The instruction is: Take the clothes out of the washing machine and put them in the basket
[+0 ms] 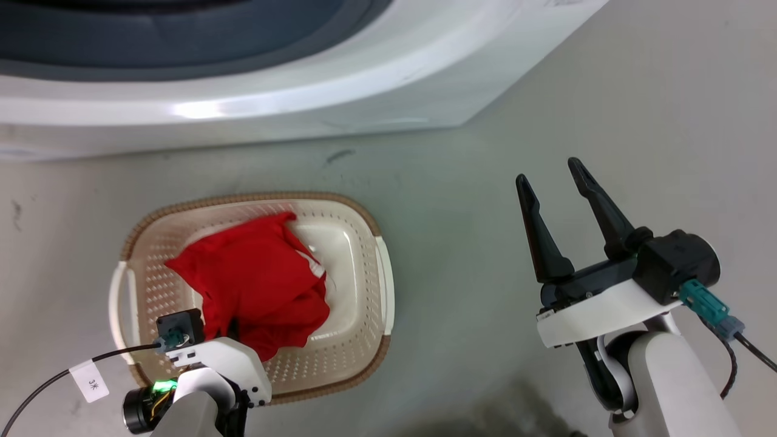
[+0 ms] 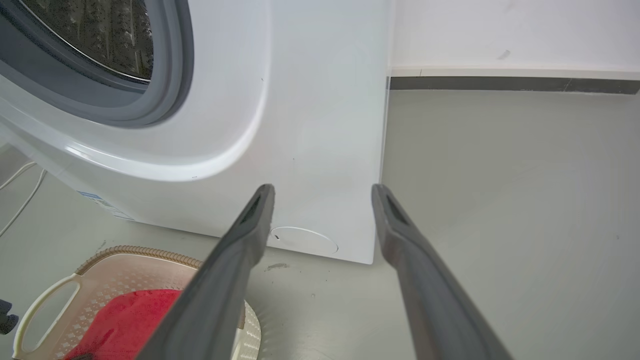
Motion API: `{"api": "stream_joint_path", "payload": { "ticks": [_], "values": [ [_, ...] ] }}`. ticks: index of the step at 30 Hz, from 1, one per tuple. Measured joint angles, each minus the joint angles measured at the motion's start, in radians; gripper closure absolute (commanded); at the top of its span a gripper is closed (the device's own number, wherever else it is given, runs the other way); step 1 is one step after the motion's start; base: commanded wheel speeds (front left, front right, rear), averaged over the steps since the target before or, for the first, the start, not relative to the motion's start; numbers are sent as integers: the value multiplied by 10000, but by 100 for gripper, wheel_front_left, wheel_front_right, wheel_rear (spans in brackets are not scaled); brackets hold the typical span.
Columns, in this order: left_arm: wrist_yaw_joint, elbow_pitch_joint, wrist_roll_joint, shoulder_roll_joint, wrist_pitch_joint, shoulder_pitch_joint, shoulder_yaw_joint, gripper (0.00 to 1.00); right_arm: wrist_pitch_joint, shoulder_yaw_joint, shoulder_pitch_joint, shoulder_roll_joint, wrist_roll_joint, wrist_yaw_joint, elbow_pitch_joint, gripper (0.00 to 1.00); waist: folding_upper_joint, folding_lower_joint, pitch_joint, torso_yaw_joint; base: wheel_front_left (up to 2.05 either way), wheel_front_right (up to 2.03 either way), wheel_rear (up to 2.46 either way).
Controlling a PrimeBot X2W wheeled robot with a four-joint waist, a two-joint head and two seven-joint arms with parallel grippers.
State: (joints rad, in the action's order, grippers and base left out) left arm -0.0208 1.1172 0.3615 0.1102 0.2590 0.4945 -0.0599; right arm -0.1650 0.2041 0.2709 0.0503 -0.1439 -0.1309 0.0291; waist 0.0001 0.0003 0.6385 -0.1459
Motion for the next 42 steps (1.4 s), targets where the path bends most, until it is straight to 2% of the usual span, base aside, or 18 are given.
{"api": "stream_joint_path", "payload": {
  "ticks": [3, 4, 5, 6, 7, 13, 20, 27, 35, 42],
  "values": [
    [29, 617, 88, -4, 10, 252, 46, 99, -107, 12, 151, 0, -2, 0, 100, 0, 0, 0, 475, -76, 0, 0, 0],
    [17, 784, 123, -12, 12, 322, 56, 76, -123, 8, 179, 0, -2, -2, 138, 0, 0, 0, 593, -95, 0, 0, 0],
    [17, 924, 127, -19, 12, 369, 59, 60, -151, 6, 191, 0, -4, 0, 198, 0, 0, 0, 685, -113, 0, 0, 0],
    [33, 1030, 146, -36, 12, 393, 77, 19, -171, 6, 202, 0, -4, 0, 267, 0, 0, 0, 745, -126, 0, 0, 0],
    [42, 1112, 197, -61, 12, 397, 104, 0, -198, -2, 208, 0, -4, 0, 347, 0, 0, 1, 744, -129, 0, 0, 0],
    [77, 1020, 393, -209, 27, 40, 336, 0, -316, -19, 282, -2, -36, 0, 830, 0, 0, -1, 82, -49, 0, 0, 0],
    [73, -464, 322, -349, 40, -1460, 779, 0, -290, -224, -305, -4, -4, 0, 1189, 0, 0, -1, -1733, 129, 0, 0, 0],
    [63, -2460, -21, -499, 38, -2470, 1415, 0, 33, -692, -1003, -4, 270, 0, 1083, 0, 0, -4, -3406, 362, 0, 0, 0],
    [130, -5421, -907, -583, 40, -3217, 1827, 0, 399, -1198, -1611, -2, 619, 0, 656, 0, 0, -5, -4819, 656, 0, 0, 0],
    [416, -8257, -1749, -594, 40, -3896, 1342, 0, 648, -1492, -2095, 0, 863, -2, 270, 0, 0, -5, -5709, 811, 0, 0, 0]
  ]
}}
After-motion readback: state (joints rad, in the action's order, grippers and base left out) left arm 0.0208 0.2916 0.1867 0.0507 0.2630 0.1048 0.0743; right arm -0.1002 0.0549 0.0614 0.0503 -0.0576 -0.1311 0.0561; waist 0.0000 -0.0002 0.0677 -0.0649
